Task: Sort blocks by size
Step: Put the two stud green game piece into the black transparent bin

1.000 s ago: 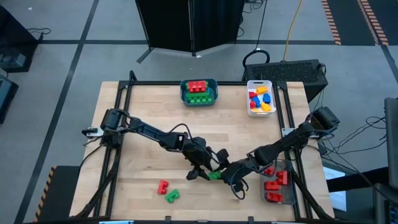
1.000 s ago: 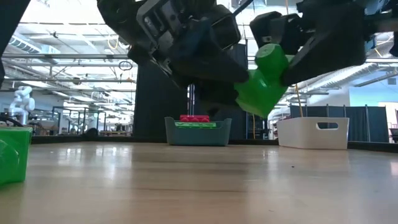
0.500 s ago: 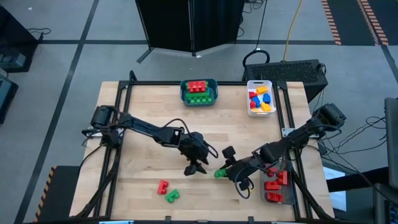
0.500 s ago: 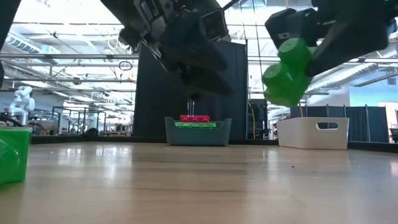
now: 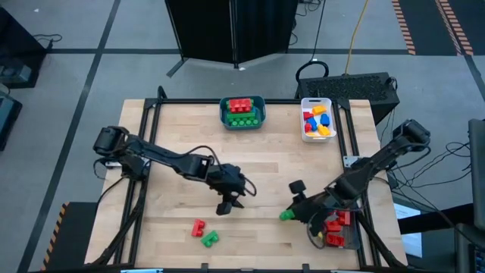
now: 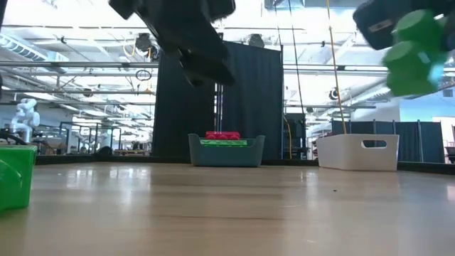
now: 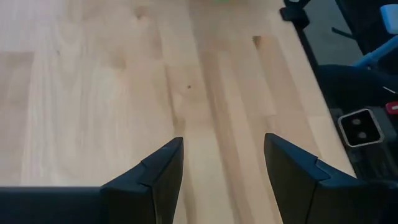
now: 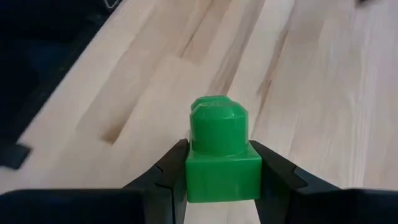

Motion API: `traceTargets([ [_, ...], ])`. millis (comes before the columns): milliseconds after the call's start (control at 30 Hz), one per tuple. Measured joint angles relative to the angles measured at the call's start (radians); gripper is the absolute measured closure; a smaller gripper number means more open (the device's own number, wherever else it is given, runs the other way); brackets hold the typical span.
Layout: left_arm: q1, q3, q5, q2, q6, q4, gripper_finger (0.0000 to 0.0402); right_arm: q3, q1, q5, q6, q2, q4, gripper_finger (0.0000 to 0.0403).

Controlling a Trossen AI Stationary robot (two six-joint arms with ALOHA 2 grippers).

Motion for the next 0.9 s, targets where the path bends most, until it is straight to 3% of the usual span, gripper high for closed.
traceTargets([
  [500, -0.216, -0.029, -0.277, -0.052, -0.148, -0.048, 0.0205, 0.0, 0.115, -0.005, 0.458, -0.225, -0.314, 0.0282],
  [700, -0.302, -0.029, -0.328, -0.052, -0.161, -0.065, 0.0205, 0.0, 0.135, -0.119, 0.668, -0.283, -0.414, 0.0282],
  [900, -0.367, -0.029, -0.479, -0.052, -0.212, -0.156, 0.0205, 0.0, 0.152, -0.247, 0.838, -0.324, -0.488, 0.0282],
])
